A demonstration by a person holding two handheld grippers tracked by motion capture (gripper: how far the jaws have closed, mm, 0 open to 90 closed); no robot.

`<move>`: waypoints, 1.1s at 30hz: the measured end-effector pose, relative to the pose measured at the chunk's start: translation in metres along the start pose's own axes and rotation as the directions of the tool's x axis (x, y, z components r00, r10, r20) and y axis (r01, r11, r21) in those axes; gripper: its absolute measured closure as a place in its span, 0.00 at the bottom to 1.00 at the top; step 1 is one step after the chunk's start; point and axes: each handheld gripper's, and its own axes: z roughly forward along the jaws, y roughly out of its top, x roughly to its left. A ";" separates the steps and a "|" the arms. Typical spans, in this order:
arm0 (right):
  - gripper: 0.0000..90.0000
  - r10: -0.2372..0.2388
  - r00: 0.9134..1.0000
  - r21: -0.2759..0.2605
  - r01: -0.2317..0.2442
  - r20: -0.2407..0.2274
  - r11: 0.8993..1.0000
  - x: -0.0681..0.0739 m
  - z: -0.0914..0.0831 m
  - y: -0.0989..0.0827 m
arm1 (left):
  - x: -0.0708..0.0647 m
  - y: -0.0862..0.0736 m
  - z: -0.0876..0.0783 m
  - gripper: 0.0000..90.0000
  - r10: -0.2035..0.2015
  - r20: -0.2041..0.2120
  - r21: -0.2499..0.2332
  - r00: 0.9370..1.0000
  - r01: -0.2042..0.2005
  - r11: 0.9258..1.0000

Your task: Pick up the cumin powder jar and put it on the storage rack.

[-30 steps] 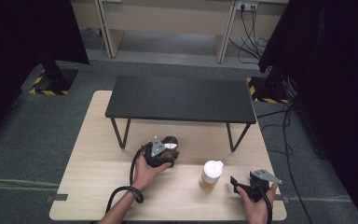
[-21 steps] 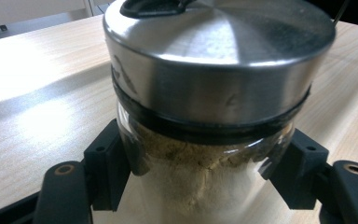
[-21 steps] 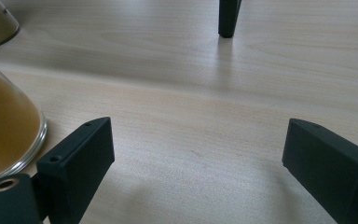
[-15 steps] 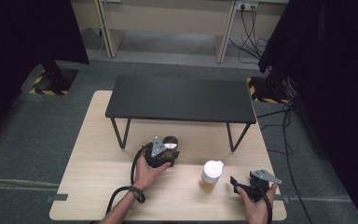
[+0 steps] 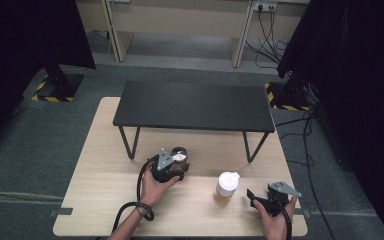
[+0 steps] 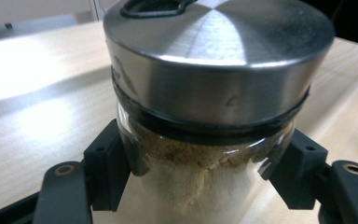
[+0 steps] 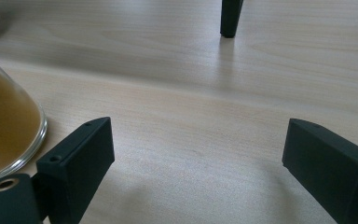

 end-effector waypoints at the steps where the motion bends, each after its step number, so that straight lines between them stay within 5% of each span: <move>1: 0.10 0.000 1.000 0.000 0.000 0.000 1.000 0.000 0.000 0.000 | 0.000 0.000 0.000 0.34 0.000 0.000 0.000 1.000 0.000 1.000; 14: 0.10 0.002 1.000 0.000 -0.002 -0.001 1.000 0.000 0.000 0.000 | -0.008 0.010 -0.055 0.34 0.019 0.016 -0.032 1.000 -0.018 0.999; 33: 0.10 -0.007 1.000 0.006 0.007 0.005 1.000 0.001 0.001 0.001 | -0.013 -0.006 -0.134 0.34 0.046 -0.011 -0.030 0.999 -0.046 0.998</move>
